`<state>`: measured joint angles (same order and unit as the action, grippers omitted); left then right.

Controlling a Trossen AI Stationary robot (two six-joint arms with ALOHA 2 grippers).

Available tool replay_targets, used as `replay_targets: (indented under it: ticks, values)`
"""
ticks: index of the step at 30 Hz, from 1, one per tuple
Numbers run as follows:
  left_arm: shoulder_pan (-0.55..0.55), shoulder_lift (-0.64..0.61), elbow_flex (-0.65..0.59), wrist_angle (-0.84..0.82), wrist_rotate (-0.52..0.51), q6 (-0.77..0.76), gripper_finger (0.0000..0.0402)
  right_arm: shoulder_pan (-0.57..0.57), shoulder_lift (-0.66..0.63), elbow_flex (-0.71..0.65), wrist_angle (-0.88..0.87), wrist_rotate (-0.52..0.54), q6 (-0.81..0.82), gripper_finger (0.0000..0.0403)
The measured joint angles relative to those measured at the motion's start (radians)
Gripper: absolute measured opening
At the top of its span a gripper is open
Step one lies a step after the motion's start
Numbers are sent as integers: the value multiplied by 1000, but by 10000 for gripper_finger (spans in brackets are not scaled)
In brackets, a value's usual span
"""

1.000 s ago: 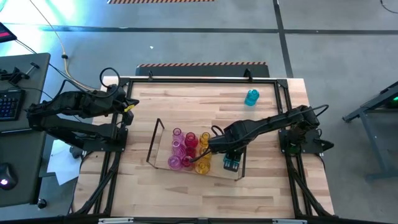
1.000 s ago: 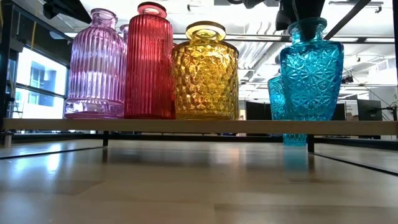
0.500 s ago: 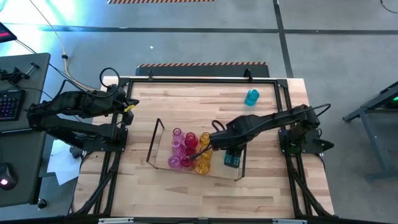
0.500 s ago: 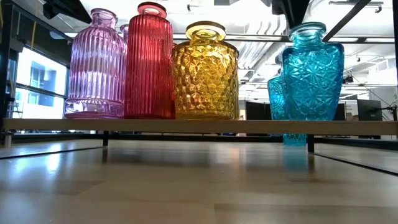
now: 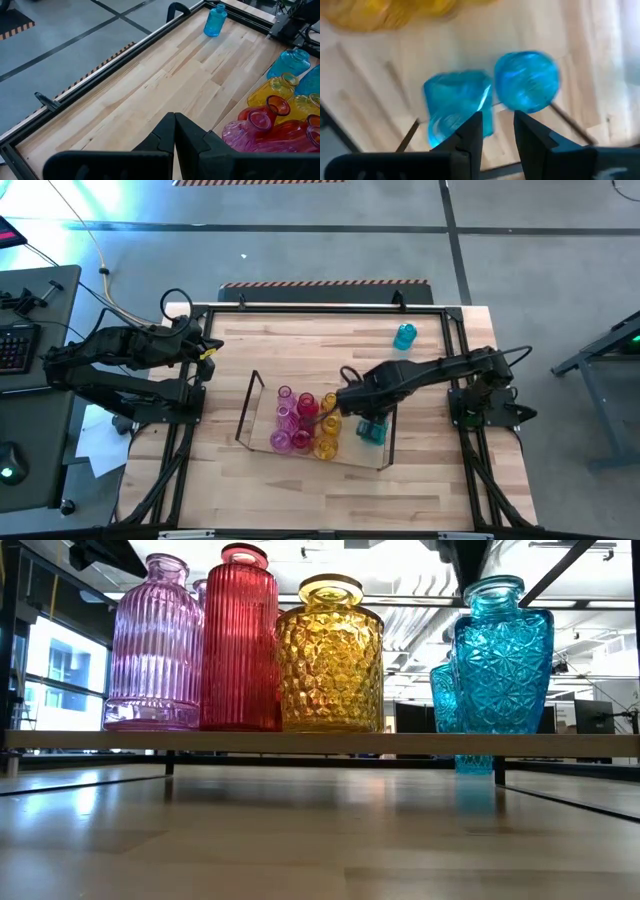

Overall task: Sort vases onto shelf
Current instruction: Put the blue vase on the shelf aligned with the other blue vases

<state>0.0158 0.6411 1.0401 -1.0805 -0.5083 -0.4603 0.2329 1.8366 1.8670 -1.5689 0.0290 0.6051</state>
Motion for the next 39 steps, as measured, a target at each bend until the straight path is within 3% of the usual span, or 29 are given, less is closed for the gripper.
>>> replay_targets:
  ticks: [4,9,12,15,25,31,39]
  values:
    - [0,0,0,1,0,0,0,-48,0,52,-2,78,24,90]
    - [0,0,0,13,0,0,0,-143,-11,158,-1,316,-12,90]
    - [0,0,0,29,2,0,0,-253,-33,181,-1,344,-76,90]
    - [0,0,0,34,8,0,0,-377,-53,181,-2,328,-148,90]
    - [0,0,0,34,-26,-18,0,-771,-64,150,12,105,-440,90]
    - [0,0,0,33,-60,-25,0,-959,-110,-58,83,-62,-473,90]
    - [0,0,0,32,-54,-40,1,-1044,-197,-369,186,-90,-477,90]
